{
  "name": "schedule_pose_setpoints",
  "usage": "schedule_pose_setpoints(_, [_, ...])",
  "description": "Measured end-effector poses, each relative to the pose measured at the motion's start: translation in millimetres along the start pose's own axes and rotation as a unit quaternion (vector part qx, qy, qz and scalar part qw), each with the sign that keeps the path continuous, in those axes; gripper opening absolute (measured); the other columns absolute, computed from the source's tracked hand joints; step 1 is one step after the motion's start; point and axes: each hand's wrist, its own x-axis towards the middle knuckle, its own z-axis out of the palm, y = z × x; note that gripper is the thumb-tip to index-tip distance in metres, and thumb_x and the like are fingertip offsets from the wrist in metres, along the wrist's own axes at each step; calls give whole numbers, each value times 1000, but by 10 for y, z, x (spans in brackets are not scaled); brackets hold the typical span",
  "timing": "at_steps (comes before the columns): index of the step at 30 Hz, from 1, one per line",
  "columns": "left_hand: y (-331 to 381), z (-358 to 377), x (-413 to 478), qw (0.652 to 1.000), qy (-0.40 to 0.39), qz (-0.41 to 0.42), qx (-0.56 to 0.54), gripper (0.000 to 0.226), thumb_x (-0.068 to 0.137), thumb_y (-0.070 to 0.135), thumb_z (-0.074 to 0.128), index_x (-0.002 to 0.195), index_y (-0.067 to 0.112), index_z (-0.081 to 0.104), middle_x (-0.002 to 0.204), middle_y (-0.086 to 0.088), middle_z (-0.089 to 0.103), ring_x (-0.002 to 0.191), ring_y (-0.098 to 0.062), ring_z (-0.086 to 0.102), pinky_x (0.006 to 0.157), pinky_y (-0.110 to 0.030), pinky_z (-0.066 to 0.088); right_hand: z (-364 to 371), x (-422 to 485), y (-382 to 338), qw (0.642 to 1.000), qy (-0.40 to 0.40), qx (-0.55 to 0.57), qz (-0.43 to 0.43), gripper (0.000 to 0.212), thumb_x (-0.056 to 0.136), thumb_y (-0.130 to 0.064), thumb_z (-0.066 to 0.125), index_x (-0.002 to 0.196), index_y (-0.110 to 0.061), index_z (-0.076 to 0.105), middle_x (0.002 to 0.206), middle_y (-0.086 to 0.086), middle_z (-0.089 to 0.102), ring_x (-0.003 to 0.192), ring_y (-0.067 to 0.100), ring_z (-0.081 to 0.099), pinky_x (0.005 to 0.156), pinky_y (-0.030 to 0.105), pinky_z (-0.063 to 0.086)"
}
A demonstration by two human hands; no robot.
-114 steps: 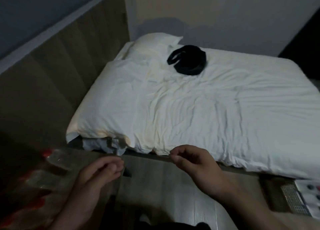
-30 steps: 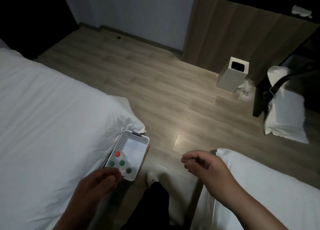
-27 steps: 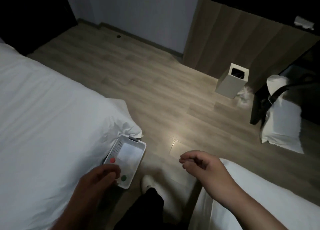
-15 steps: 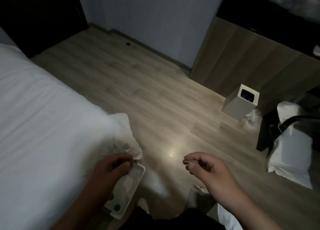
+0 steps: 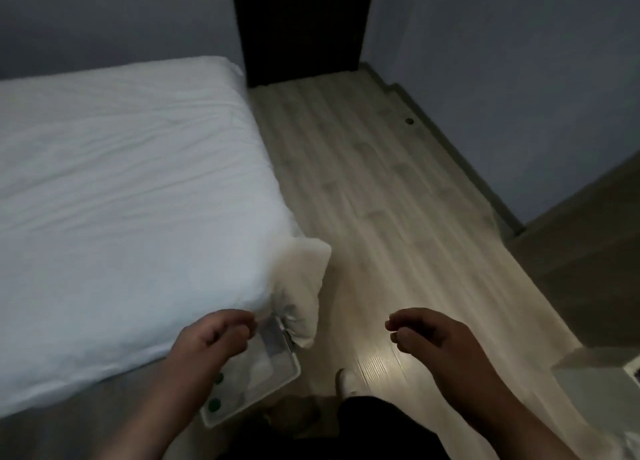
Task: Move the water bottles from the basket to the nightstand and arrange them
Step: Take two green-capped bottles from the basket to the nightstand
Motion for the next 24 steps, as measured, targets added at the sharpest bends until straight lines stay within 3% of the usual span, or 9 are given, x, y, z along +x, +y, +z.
schedule_pose_setpoints(3, [-97, 209, -263, 994, 91, -16, -57, 38, 63, 47, 69, 92, 24, 75, 96, -7, 76, 96, -29, 70, 93, -60, 49, -223, 340, -90, 996, -79, -34, -10, 20, 86, -7, 64, 93, -23, 73, 94, -8, 75, 90, 8, 70, 89, 35, 54])
schedule_pose_setpoints(7, [-305, 431, -683, 963, 231, -32, -133, 21, 75, 16, 71, 94, 6, 74, 94, -12, 75, 101, -36, 67, 87, -40, 56, -233, 665, -142, 976, -194, -92, -31, 18, 86, -7, 64, 91, -22, 73, 92, -8, 75, 87, 7, 70, 87, 31, 53])
schedule_pose_setpoints(11, [-553, 589, -1220, 919, 339, -63, -190, 14, 83, 4, 69, 83, 14, 78, 89, -13, 76, 96, -30, 68, 88, -41, 54, 22, 782, -123, 944, -294, -138, -52, 17, 85, -7, 65, 89, -20, 74, 91, -8, 75, 86, 9, 70, 86, 31, 53])
schedule_pose_setpoints(14, [-753, 650, -1623, 886, 404, -63, -219, 18, 63, 30, 77, 80, 27, 79, 88, -12, 76, 92, -26, 70, 80, -32, 58, 342, 693, -103, 920, -356, -149, -67, 19, 84, -3, 66, 87, -19, 75, 88, -3, 75, 84, 11, 70, 84, 33, 54])
schedule_pose_setpoints(16, [-939, 684, -1846, 862, 444, -62, -238, 13, 67, 25, 78, 79, 20, 79, 87, -13, 76, 93, -29, 70, 78, -28, 58, 550, 605, -85, 898, -396, -174, -85, 22, 84, -1, 66, 84, -21, 74, 84, -5, 75, 79, 9, 70, 80, 31, 53])
schedule_pose_setpoints(17, [-1000, 701, -1937, 848, 464, -68, -248, 5, 77, 12, 74, 80, 15, 78, 86, -13, 76, 94, -32, 69, 78, -28, 58, 644, 568, -71, 886, -413, -189, -97, 21, 84, -2, 67, 84, -22, 74, 84, -5, 75, 79, 8, 69, 79, 30, 53])
schedule_pose_setpoints(19, [-1132, 739, -2063, 828, 491, -81, -257, 19, 88, -4, 59, 86, 10, 73, 83, -10, 76, 96, -35, 67, 80, -33, 58, 799, 481, -32, 868, -439, -204, -110, 15, 83, -7, 69, 86, -21, 74, 84, -4, 75, 81, 11, 70, 80, 32, 54])
schedule_pose_setpoints(21, [-1251, 759, -2116, 819, 500, -84, -269, 16, 88, -2, 62, 86, 10, 73, 83, -8, 76, 98, -36, 66, 87, -43, 56, 937, 413, 33, 859, -449, -212, -119, 9, 80, -15, 70, 86, -19, 75, 84, -2, 75, 80, 12, 70, 79, 33, 55])
schedule_pose_setpoints(24, [-1569, 749, -2090, 817, 493, -90, -285, 7, 81, 9, 70, 84, 14, 75, 85, -10, 76, 101, -37, 66, 94, -49, 51, 1167, 360, 203, 850, -458, -231, -119, 12, 83, -7, 68, 87, -16, 74, 82, 1, 74, 76, 10, 68, 75, 30, 55])
